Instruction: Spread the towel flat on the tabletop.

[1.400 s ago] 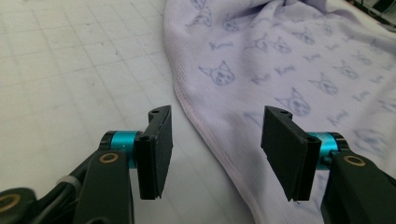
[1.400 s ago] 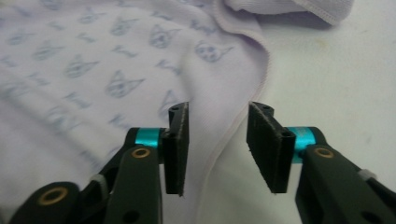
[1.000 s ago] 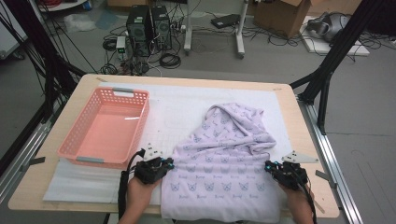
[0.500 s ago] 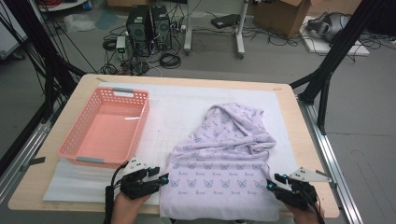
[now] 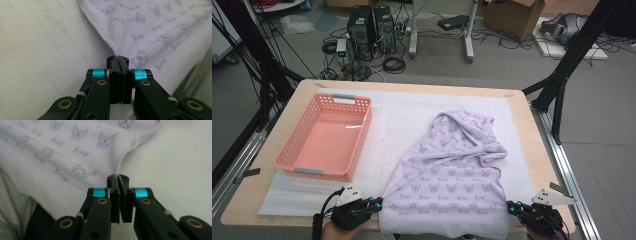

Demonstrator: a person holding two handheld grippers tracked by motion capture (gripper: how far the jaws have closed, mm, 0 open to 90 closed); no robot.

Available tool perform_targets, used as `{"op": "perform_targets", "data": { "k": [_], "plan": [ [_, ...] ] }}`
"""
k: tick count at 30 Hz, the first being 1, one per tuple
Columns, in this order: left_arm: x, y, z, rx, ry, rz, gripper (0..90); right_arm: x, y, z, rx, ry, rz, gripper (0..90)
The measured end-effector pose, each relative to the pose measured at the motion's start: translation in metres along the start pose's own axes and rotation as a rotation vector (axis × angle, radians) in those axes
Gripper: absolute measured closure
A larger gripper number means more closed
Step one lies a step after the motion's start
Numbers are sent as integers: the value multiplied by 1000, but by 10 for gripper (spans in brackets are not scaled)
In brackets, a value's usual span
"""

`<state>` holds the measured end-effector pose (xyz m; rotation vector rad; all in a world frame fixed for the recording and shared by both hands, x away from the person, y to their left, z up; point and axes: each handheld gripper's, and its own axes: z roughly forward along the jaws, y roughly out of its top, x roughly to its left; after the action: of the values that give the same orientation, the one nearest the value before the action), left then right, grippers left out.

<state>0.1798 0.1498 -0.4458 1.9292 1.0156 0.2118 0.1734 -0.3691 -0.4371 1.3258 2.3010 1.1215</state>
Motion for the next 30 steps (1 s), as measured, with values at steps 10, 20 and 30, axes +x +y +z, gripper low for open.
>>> {"op": "perform_targets", "data": {
  "k": [10, 20, 30],
  "plan": [
    [0, 17, 11, -66, 1, 8, 472, 9, -2, -6, -26, -36, 18, 595],
    [15, 54, 79, 12, 10, -5, 469, -5, 33, 39, -27, -203, 18, 547],
    [8, 30, 49, 23, 47, 59, 876, -7, 30, 39, 18, -113, 3, 875]
  ]
}}
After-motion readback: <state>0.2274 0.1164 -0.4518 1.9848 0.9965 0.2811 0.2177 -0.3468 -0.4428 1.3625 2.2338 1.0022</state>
